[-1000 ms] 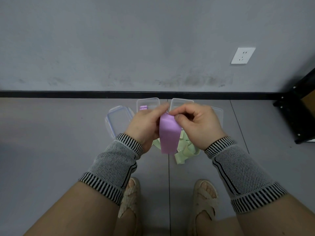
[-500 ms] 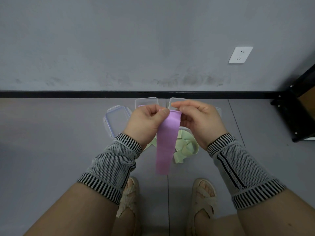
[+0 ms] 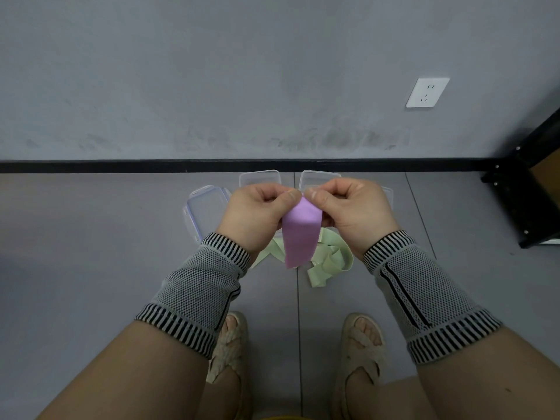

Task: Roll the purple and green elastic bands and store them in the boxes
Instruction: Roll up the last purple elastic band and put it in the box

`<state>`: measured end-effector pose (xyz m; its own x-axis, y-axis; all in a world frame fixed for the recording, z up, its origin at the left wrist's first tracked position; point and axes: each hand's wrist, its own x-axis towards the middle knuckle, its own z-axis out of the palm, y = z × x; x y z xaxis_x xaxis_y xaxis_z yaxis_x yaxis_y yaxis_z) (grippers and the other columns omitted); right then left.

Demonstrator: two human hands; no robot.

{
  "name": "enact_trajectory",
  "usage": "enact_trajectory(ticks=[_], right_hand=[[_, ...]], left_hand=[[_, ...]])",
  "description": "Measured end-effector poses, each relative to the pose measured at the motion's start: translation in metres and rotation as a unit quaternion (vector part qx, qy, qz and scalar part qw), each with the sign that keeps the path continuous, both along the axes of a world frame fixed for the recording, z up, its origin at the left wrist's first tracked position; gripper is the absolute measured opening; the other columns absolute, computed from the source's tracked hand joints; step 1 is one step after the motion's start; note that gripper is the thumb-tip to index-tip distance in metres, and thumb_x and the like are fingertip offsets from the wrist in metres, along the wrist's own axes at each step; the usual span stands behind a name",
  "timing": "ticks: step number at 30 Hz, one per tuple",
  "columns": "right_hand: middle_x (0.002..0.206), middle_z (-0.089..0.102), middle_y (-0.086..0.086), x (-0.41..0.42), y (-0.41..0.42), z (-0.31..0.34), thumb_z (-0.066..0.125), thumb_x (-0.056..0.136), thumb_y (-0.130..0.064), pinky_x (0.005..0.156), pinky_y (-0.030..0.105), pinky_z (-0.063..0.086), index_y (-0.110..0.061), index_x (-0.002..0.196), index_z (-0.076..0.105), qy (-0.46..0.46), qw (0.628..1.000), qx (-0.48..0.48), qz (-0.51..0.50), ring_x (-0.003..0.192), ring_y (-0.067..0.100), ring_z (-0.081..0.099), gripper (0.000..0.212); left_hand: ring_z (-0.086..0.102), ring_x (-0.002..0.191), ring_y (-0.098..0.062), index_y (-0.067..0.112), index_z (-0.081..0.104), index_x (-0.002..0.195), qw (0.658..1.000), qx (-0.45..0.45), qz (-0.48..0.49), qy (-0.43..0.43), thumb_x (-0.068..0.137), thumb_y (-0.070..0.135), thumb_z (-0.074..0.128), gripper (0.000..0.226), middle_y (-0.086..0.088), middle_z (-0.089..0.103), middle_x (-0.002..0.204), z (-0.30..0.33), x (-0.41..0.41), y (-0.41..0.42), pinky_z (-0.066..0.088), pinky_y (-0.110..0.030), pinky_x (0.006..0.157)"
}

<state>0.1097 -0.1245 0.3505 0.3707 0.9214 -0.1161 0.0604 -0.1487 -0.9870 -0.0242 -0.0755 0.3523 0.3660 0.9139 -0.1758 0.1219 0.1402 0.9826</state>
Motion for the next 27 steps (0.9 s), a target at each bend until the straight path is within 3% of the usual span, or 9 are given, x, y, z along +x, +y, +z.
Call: enact_trajectory(ticks=[3, 6, 10, 17, 27], right_hand=[[0.077, 0.069, 0.022, 0.0003, -0.0001, -0.0008, 0.07, 0.082, -0.009, 0.074, 0.052, 0.055, -0.013, 0.068, 0.067, 0.02, 1.0, -0.001, 0.0, 0.07, 0.03, 0.062, 0.015], [0.077, 0.068, 0.021, 0.0005, 0.0002, -0.0011, 0.069, 0.081, -0.004, 0.077, 0.051, 0.054, -0.012, 0.069, 0.067, 0.044, 0.999, 0.004, 0.006, 0.073, 0.03, 0.063, 0.014], [0.072, 0.068, 0.01, 0.0015, 0.0009, -0.0022, 0.067, 0.081, 0.001, 0.072, 0.038, 0.057, -0.011, 0.071, 0.066, 0.071, 0.997, 0.016, 0.026, 0.069, 0.021, 0.065, 0.016], [0.072, 0.064, 0.012, 0.0031, 0.0024, -0.0045, 0.064, 0.081, 0.007, 0.069, 0.033, 0.054, -0.008, 0.071, 0.064, 0.105, 0.993, 0.029, 0.048, 0.068, 0.02, 0.062, 0.018], [0.075, 0.063, 0.013, 0.0019, 0.0028, -0.0039, 0.065, 0.077, 0.01, 0.079, 0.045, 0.051, -0.011, 0.069, 0.065, 0.086, 0.996, 0.023, 0.026, 0.075, 0.026, 0.058, 0.022]], left_hand=[[0.056, 0.046, -0.001, 0.004, 0.067, 0.08, 0.999, -0.041, 0.007, -0.033, 0.086, 0.003, 0.061, 0.009, 0.006, 0.066, 0.056, 0.0025, 0.0001, -0.0001, 0.047, -0.015, 0.05], [0.058, 0.052, -0.005, 0.006, 0.068, 0.078, 0.996, -0.067, 0.006, -0.052, 0.085, 0.002, 0.061, 0.011, 0.003, 0.068, 0.06, 0.0029, -0.0001, 0.0005, 0.05, -0.015, 0.053], [0.06, 0.062, -0.012, 0.007, 0.069, 0.077, 0.995, -0.082, 0.002, -0.062, 0.084, 0.0, 0.062, 0.012, -0.001, 0.069, 0.067, 0.0027, -0.0006, 0.0013, 0.051, -0.021, 0.06], [0.056, 0.071, -0.02, 0.006, 0.068, 0.079, 0.994, -0.09, 0.008, -0.058, 0.082, -0.003, 0.062, 0.012, -0.007, 0.067, 0.074, 0.0042, -0.001, 0.0016, 0.045, -0.027, 0.064], [0.046, 0.063, -0.015, 0.012, 0.069, 0.074, 0.994, -0.095, 0.008, -0.057, 0.08, -0.006, 0.06, 0.021, -0.005, 0.065, 0.07, 0.0041, 0.0, 0.0012, 0.035, -0.025, 0.057]])
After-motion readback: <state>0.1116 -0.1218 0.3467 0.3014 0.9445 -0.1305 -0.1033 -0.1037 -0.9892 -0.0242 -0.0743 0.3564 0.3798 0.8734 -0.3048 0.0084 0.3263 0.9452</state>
